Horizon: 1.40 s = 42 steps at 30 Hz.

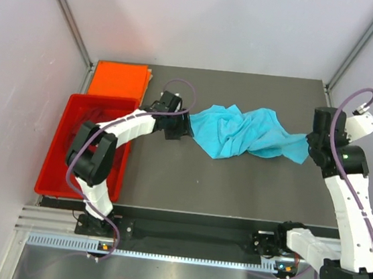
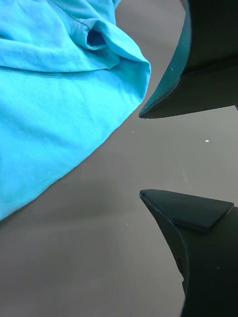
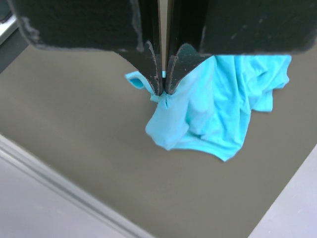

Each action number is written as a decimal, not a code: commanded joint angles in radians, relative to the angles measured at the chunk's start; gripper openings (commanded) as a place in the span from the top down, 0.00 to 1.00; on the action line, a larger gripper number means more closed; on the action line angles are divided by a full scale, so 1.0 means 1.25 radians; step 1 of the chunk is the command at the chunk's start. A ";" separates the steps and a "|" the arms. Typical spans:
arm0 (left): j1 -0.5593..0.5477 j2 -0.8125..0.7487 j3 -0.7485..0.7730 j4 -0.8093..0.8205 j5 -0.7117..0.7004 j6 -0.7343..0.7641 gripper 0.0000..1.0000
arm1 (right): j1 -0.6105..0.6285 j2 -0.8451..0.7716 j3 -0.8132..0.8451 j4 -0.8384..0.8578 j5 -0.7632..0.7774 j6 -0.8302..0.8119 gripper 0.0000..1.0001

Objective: Fold and stack the t-shirts
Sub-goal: Flatten the tshirt out

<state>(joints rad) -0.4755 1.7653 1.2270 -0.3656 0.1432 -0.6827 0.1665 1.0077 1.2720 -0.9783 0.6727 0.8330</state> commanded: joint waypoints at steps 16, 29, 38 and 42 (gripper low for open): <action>-0.005 0.129 0.092 0.025 -0.030 -0.042 0.31 | -0.019 -0.107 -0.085 0.054 0.001 -0.085 1.00; 0.015 0.198 0.138 0.063 -0.081 0.011 0.30 | -0.023 -0.115 -0.155 0.067 -0.035 -0.091 1.00; 0.058 0.231 0.173 0.052 -0.151 0.001 0.34 | -0.024 -0.121 -0.178 0.089 -0.074 -0.086 1.00; 0.067 0.210 0.171 0.054 -0.209 -0.010 0.35 | -0.024 -0.124 -0.189 0.097 -0.082 -0.082 1.00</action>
<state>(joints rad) -0.4049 2.0354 1.4227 -0.3141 -0.0292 -0.6930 0.1455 0.8703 1.0409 -0.8970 0.5823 0.7330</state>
